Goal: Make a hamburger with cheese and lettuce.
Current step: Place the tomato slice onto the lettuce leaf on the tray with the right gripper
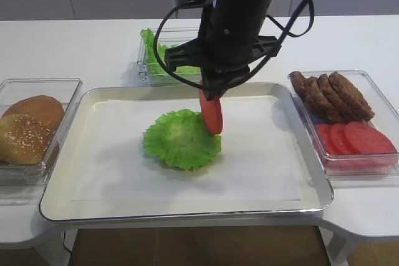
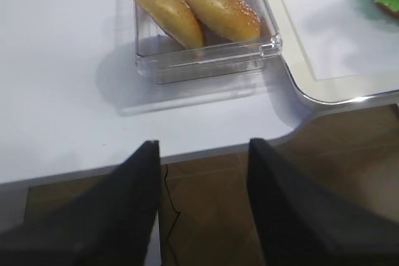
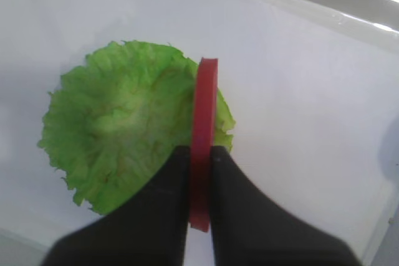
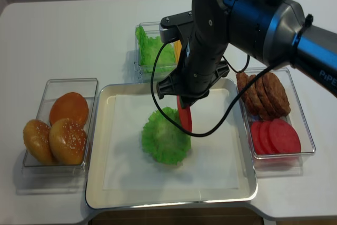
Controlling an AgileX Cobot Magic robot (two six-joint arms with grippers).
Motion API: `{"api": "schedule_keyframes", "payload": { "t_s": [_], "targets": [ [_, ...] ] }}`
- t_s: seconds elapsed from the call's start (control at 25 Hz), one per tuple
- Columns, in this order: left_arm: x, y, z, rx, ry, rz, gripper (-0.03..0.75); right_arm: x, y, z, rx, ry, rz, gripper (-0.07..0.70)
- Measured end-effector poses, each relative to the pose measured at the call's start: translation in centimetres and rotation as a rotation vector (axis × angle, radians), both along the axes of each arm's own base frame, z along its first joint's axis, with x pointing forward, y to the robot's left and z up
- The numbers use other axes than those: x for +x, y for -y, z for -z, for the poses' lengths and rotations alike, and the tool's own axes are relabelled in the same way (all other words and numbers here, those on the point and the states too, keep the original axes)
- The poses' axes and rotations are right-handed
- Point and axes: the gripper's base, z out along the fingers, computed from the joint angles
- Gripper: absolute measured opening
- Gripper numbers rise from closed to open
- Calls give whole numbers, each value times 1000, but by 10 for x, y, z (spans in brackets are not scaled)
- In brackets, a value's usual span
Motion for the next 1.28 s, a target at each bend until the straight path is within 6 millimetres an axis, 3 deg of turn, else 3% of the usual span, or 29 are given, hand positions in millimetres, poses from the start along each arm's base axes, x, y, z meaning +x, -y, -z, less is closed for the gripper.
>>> {"api": "schedule_keyframes", "payload": {
  "t_s": [1.28],
  "targets": [
    [0, 0, 0, 0, 0, 0, 342, -2, -3, 0, 16, -10, -63, 76]
  ]
}}
